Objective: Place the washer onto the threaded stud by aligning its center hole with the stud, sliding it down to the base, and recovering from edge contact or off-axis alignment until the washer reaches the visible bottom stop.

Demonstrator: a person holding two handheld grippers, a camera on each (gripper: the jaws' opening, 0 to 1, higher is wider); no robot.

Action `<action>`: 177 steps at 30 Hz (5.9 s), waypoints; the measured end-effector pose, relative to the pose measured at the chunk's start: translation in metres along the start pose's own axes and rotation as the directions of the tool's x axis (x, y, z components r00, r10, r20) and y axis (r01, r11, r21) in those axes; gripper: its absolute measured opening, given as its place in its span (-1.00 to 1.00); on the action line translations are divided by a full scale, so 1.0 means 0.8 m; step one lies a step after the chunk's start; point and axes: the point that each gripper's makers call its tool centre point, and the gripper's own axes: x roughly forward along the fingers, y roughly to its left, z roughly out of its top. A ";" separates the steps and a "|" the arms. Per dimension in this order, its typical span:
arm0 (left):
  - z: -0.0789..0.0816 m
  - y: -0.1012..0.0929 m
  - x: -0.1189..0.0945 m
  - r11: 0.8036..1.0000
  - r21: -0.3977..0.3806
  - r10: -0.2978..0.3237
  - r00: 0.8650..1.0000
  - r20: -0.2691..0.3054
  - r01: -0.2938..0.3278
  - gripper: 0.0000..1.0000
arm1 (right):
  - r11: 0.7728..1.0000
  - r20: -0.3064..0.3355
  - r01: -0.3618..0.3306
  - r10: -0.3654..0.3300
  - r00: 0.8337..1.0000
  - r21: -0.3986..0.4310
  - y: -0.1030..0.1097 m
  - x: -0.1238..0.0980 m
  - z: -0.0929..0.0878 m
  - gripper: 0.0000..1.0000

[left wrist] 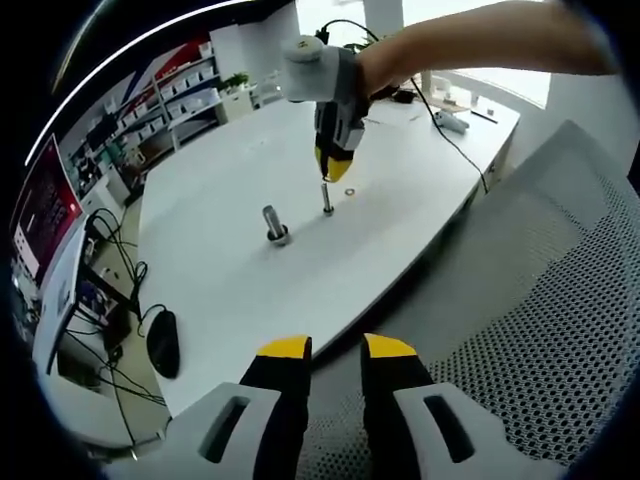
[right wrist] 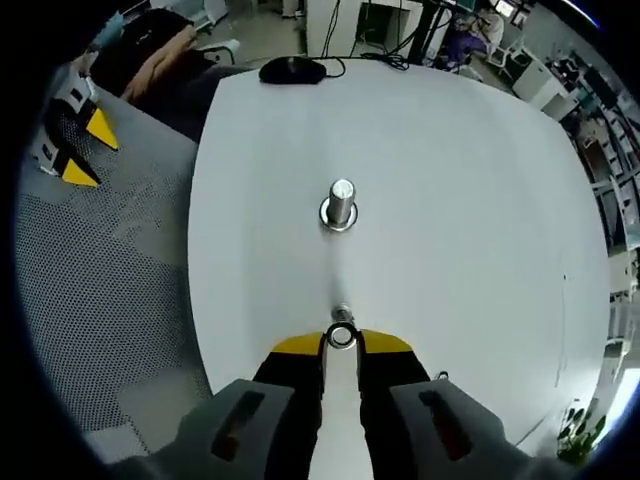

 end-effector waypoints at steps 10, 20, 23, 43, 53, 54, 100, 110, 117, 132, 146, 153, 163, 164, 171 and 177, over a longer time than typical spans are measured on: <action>-0.001 0.001 0.001 1.000 0.001 -0.001 1.000 0.004 0.001 -0.65 | 1.000 -0.036 -0.006 0.006 0.999 -0.014 -0.002 0.007 0.001 -0.72; 0.000 0.000 0.000 1.000 0.003 -0.003 1.000 0.006 0.003 -0.65 | 1.000 -0.050 -0.027 0.027 0.998 0.004 0.000 0.020 -0.005 -0.72; 0.000 0.000 0.000 1.000 0.003 -0.003 1.000 0.006 0.003 -0.65 | 0.999 -0.057 -0.032 0.032 0.998 0.001 -0.001 0.027 -0.005 -0.72; 0.000 0.000 0.000 1.000 -0.006 -0.002 1.000 0.002 0.002 -0.65 | 0.998 -0.060 -0.053 0.055 0.997 0.040 -0.001 0.070 -0.016 -0.71; 0.000 0.000 0.000 1.000 -0.013 -0.003 1.000 -0.002 0.003 -0.65 | 0.997 -0.051 -0.045 0.048 0.998 0.059 0.005 0.069 -0.022 -0.56; -0.001 0.000 0.000 1.000 -0.012 -0.003 1.000 -0.001 0.003 -0.65 | 0.997 -0.050 -0.051 0.054 0.997 0.064 0.006 0.069 -0.022 -0.55; 0.000 0.001 0.001 1.000 -0.012 -0.019 1.000 -0.004 0.019 -0.68 | 0.941 0.024 0.003 -0.012 1.000 0.338 -0.028 0.049 -0.104 -0.56; 0.000 0.001 0.001 1.000 -0.010 -0.023 1.000 -0.003 0.023 -0.69 | 0.948 0.006 -0.008 0.006 1.000 0.317 -0.026 0.063 -0.099 -0.56; 0.000 0.000 0.001 1.000 -0.010 -0.022 1.000 -0.003 0.022 -0.69 | 0.979 -0.061 -0.008 0.021 0.998 0.205 -0.026 0.062 -0.097 -0.58; 0.001 0.001 0.000 1.000 -0.015 -0.019 1.000 -0.003 0.019 -0.69 | 0.992 -0.083 -0.018 0.029 0.996 0.124 -0.021 0.063 -0.094 -0.70; 0.001 0.001 0.000 1.000 -0.017 -0.017 1.000 -0.004 0.017 -0.68 | 0.983 -0.098 0.087 -0.072 0.993 0.163 -0.021 0.064 -0.093 -0.71; 0.000 0.002 0.000 1.000 -0.015 -0.015 1.000 -0.001 0.015 -0.68 | 0.983 -0.108 0.135 -0.123 0.987 0.120 -0.027 0.066 -0.095 -0.72; 0.001 0.002 0.000 1.000 -0.009 -0.013 1.000 0.003 0.013 -0.67 | 0.986 0.012 0.081 -0.083 0.996 0.148 -0.016 0.025 -0.055 -0.72; 0.002 0.002 0.000 1.000 -0.009 -0.012 1.000 0.004 0.012 -0.67 | 0.986 0.029 0.068 -0.073 0.997 0.155 -0.013 0.019 -0.048 -0.72; 0.001 0.002 0.000 1.000 -0.006 -0.013 1.000 0.004 0.013 -0.67 | 0.988 0.054 0.059 -0.067 0.996 0.140 -0.017 0.003 -0.028 -0.72; 0.001 0.002 0.000 1.000 -0.006 -0.013 1.000 0.004 0.013 -0.67 | 0.988 0.093 0.060 -0.074 0.993 0.142 -0.025 -0.018 -0.010 -0.72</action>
